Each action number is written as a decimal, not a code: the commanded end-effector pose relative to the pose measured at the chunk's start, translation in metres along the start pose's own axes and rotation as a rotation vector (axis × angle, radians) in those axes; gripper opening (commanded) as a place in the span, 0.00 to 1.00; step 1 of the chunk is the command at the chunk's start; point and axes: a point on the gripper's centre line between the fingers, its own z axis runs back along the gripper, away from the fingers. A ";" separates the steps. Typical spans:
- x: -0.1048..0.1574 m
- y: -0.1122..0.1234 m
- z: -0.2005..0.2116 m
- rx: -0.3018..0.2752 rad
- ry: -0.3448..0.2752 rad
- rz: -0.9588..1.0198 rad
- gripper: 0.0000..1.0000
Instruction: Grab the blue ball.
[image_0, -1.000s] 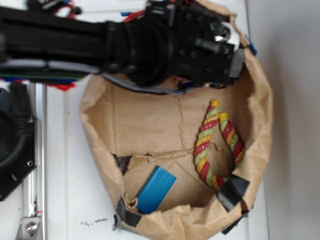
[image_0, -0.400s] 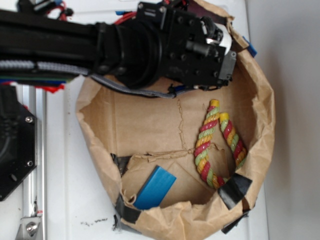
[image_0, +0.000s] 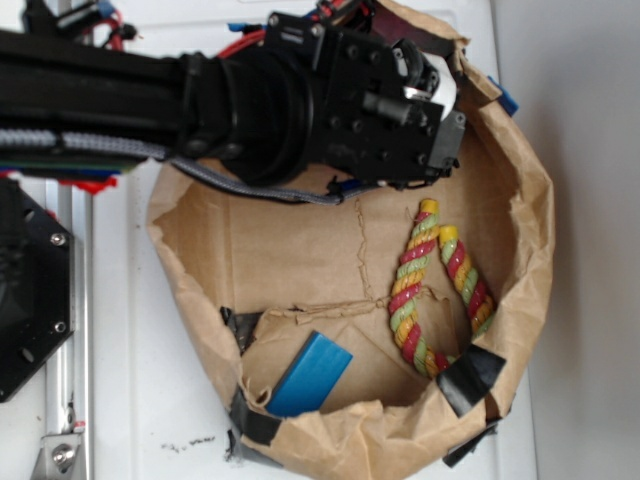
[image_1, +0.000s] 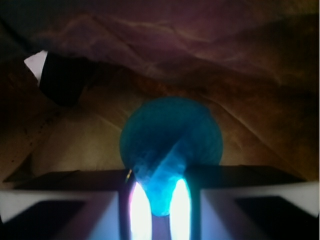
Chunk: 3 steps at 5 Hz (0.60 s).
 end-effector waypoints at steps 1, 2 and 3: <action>0.011 -0.005 0.013 -0.056 -0.045 0.002 0.00; 0.012 -0.014 0.024 -0.154 -0.051 -0.128 0.00; 0.008 -0.022 0.060 -0.283 -0.050 -0.238 0.00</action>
